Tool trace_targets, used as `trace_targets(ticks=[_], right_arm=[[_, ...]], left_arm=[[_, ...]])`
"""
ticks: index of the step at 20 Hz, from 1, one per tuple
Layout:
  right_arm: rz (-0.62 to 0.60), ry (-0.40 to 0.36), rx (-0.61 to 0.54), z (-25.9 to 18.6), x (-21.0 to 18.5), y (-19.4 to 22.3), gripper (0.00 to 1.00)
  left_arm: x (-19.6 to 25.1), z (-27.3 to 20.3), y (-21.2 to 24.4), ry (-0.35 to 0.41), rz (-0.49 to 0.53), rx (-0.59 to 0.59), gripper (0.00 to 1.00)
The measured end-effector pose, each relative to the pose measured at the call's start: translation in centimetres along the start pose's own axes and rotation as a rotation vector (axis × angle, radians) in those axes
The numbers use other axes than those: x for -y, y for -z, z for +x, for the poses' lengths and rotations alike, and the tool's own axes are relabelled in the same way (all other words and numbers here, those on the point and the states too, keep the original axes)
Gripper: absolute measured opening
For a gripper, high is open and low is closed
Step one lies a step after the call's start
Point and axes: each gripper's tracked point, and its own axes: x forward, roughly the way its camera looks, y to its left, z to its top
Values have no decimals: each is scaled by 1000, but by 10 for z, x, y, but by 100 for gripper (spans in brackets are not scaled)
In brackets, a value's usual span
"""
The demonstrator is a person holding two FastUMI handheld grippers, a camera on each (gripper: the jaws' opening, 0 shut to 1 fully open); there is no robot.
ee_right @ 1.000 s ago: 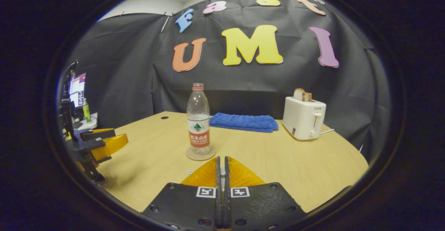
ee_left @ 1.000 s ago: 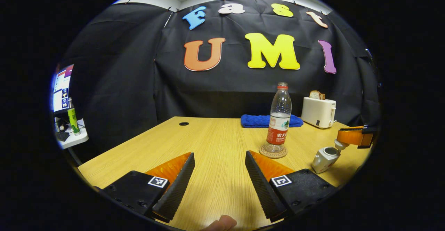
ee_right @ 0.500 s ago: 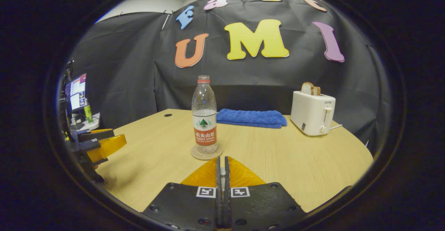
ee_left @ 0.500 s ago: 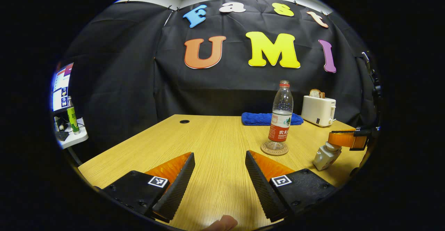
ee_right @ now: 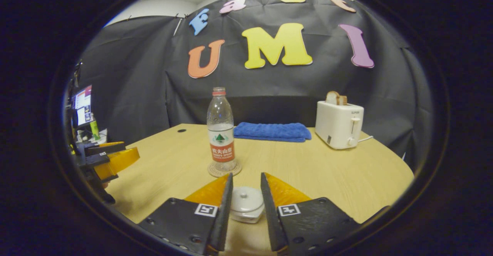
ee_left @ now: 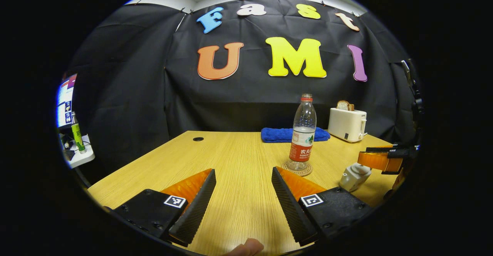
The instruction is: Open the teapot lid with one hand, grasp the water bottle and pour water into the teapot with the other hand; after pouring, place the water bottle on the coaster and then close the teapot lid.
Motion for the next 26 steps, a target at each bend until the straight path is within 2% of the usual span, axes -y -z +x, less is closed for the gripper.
trace_targets(ticks=[1,2,8,11,13,16,17,18,22,23,24,26], right_arm=[[3,9,16,-9,1,-5,49],[3,26,40,-21,3,-11,62],[-40,86,142,-106,6,-30,95],[-55,95,148,-149,0,-29,96],[-64,133,154,-176,4,-30,96],[-68,208,169,-212,16,-34,96],[-60,229,169,-221,20,-34,94],[-45,242,172,-227,23,-35,97],[-21,252,167,-236,34,-27,95],[-13,240,160,-236,34,-23,97],[-3,223,147,-235,34,-15,97],[-5,205,144,-234,37,-12,95]], left_arm=[[1,-7,-1,0,-7,-4,92],[1,-15,-3,-3,-14,-6,92],[4,-75,-23,-13,-31,59,92],[5,-109,-30,-12,-41,83,92],[7,-128,-34,-4,-53,95,93],[14,-150,-37,17,-18,76,94],[16,-154,-38,24,-9,65,93],[22,-157,-35,38,2,52,93],[31,-165,-32,45,27,38,94],[36,-165,-35,52,33,59,87],[37,-165,-37,49,40,73,93],[36,-163,-33,41,52,78,93]])
